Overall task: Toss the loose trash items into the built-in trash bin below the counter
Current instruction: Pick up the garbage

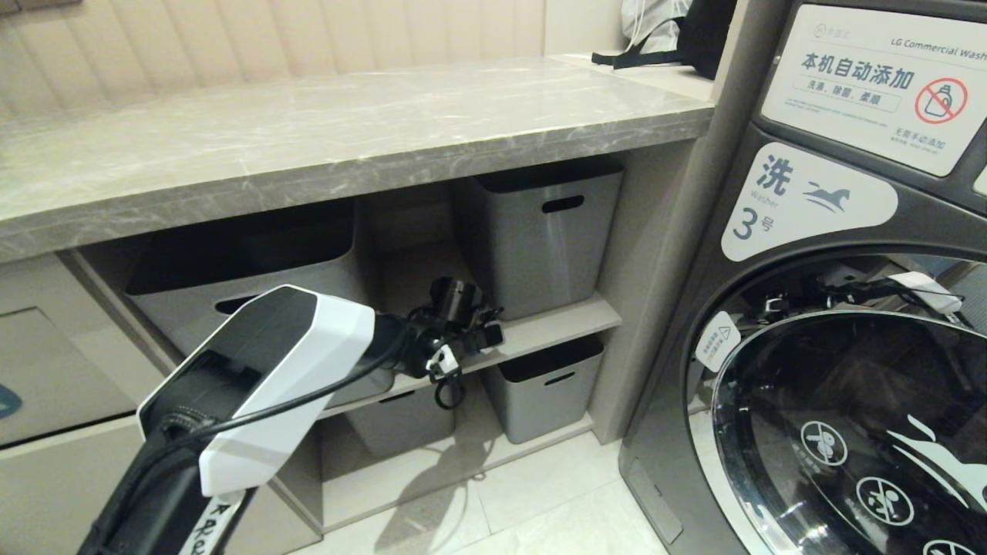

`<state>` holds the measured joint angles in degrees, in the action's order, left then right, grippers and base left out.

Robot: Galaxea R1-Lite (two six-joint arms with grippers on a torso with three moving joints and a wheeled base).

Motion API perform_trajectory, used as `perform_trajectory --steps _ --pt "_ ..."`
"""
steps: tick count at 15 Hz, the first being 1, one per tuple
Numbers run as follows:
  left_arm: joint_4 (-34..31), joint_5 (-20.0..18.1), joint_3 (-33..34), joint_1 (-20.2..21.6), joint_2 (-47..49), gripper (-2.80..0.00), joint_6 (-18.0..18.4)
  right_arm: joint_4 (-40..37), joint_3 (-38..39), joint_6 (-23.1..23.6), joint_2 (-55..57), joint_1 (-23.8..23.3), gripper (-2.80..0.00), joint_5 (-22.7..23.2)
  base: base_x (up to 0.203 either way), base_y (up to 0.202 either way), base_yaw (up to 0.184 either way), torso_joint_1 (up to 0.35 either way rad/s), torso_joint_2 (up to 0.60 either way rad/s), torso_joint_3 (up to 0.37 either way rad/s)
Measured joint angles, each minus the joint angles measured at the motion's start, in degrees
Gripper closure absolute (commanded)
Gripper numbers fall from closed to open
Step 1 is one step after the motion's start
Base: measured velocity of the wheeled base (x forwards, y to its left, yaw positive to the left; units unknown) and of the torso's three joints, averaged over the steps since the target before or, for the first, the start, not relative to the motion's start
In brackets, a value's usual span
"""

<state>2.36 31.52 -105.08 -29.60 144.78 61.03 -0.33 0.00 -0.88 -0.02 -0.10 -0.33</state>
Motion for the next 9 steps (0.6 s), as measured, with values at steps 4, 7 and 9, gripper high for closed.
perform_trajectory --steps 4,7,9 --pt "0.05 0.0 -0.05 0.06 0.29 0.0 0.0 0.0 0.0 0.0 0.0 0.0 0.0 -0.02 0.0 0.0 0.0 0.0 0.0 0.0" --pt "0.06 0.09 -0.05 0.09 0.59 0.0 0.0 0.0 0.0 0.0 0.0 0.0 0.0 0.0 0.0 0.0 0.0 0.0 0.0 0.0" --pt "0.08 0.08 0.01 0.09 0.71 0.0 0.02 0.01 0.0 0.0 0.0 0.0 0.0 0.0 0.0 0.0 0.0 0.0 0.0 0.0"
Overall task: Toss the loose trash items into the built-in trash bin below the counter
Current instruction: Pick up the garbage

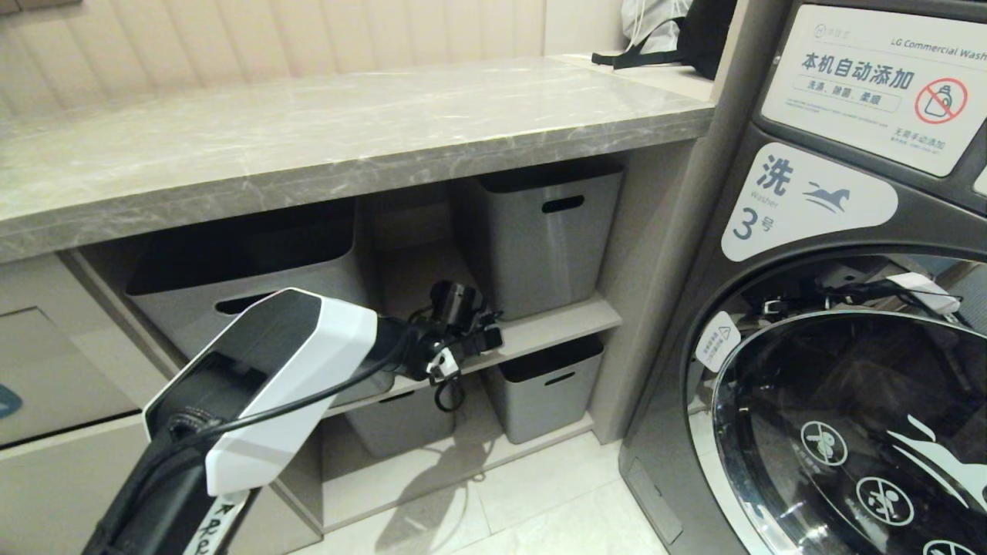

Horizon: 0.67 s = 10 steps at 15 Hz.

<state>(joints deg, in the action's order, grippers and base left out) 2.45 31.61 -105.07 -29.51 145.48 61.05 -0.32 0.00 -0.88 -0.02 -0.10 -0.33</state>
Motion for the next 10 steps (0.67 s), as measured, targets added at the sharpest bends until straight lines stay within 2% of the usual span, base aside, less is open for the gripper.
perform_trajectory --steps 6,10 --pt "0.08 -0.08 -0.02 -0.02 0.07 0.0 -0.83 0.02 0.0 0.0 0.0 0.0 0.0 0.0 0.0 0.0 0.0 0.0 0.0 0.0" --pt "-0.01 -1.79 0.21 -0.78 -2.31 0.0 -0.89 -0.01 0.0 0.0 0.0 0.0 0.0 0.0 0.0 0.0 0.0 0.0 0.0 0.0"
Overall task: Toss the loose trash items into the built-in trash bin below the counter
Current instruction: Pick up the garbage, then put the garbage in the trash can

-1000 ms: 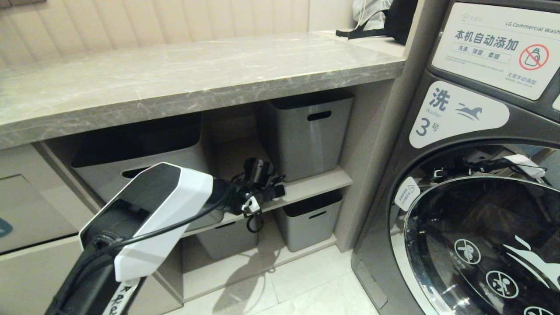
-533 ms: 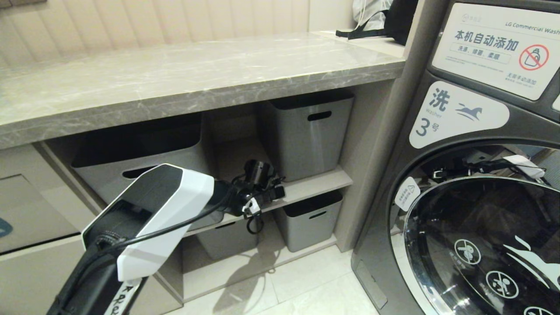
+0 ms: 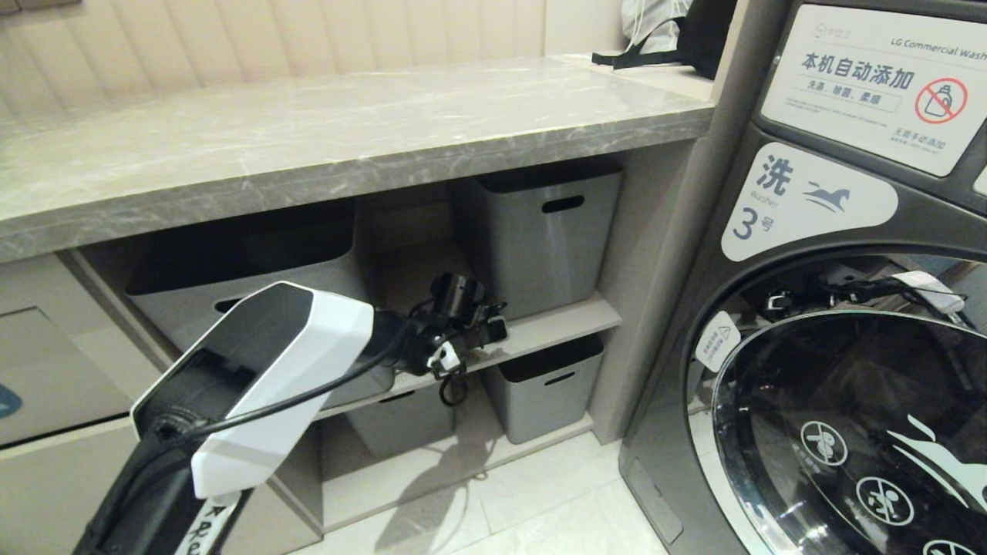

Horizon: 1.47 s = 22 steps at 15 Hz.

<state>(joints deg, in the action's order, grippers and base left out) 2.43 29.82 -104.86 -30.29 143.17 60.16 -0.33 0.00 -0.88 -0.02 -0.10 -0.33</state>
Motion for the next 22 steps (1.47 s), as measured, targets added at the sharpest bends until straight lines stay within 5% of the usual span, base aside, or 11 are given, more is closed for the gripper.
perform_trajectory --steps 5,12,18,22 --pt "-0.43 -6.14 6.83 -0.97 -9.22 0.0 0.0 0.0 0.0 0.0 0.0 0.0 0.0 0.0 0.0 0.0 0.0 0.0 0.0 0.0" --pt "0.51 -21.03 28.39 -1.1 -31.45 0.0 -1.5 0.02 0.0 0.0 0.0 0.0 0.0 0.0 0.0 0.0 0.0 0.0 0.0 0.0" --pt "1.81 -33.75 50.75 -0.52 -55.35 0.0 -8.44 0.04 0.0 0.0 0.0 0.0 0.0 0.0 0.0 0.0 0.0 0.0 0.0 0.0" --pt "4.87 -36.41 64.97 -0.44 -72.5 0.0 -18.98 0.03 0.0 0.0 0.0 0.0 0.0 -0.02 0.0 0.0 0.0 0.0 0.0 0.0"
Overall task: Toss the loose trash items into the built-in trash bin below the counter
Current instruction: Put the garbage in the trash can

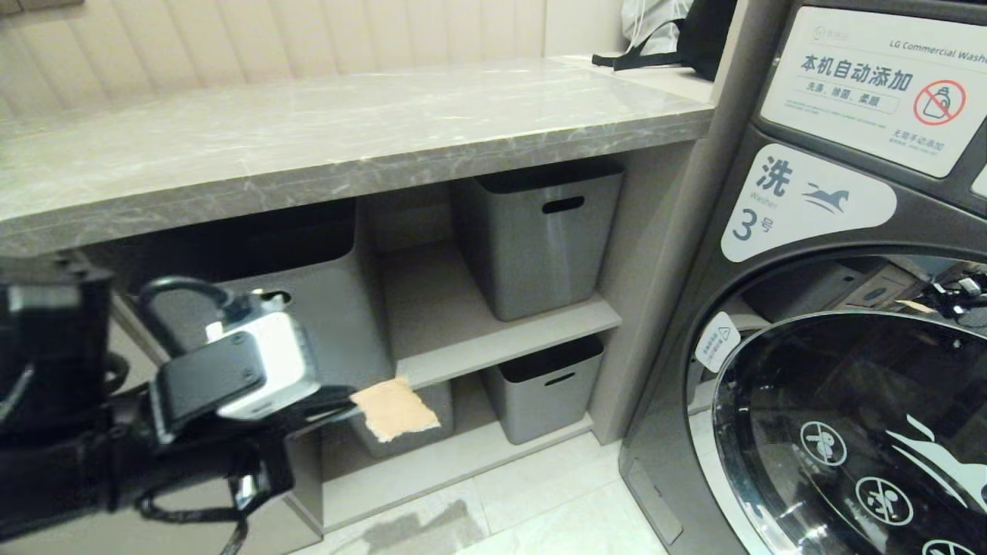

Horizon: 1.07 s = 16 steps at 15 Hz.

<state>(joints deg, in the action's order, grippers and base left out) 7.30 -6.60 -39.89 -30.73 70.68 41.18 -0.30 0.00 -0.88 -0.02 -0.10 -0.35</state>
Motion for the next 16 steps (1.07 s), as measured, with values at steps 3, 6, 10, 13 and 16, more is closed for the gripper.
perform_trajectory --steps 3,6,10,13,16 --pt "2.98 2.16 8.67 0.21 -12.16 0.0 -8.26 -0.03 0.0 0.0 0.0 0.0 0.0 0.02 0.0 0.0 0.0 0.0 0.0 0.0" --pt "4.3 8.71 11.51 2.96 -19.29 0.0 -16.08 -0.02 0.0 0.0 0.0 0.0 0.0 0.02 0.0 0.0 0.0 0.0 0.0 0.0" --pt "7.66 15.75 13.44 9.22 -23.4 0.0 -22.6 -0.03 0.0 0.0 0.0 0.0 0.0 0.0 0.0 0.0 0.0 0.0 0.0 0.0" --pt "9.65 20.86 19.24 13.71 -26.85 0.0 -23.01 0.0 0.0 0.0 0.0 0.0 0.0 0.01 0.0 0.0 0.0 0.0 0.0 0.0" --pt "10.83 22.3 22.69 20.35 -28.68 0.0 -23.71 -0.03 0.0 0.0 0.0 0.0 0.0 0.0 0.0 0.0 0.0 0.0 0.0 0.0"
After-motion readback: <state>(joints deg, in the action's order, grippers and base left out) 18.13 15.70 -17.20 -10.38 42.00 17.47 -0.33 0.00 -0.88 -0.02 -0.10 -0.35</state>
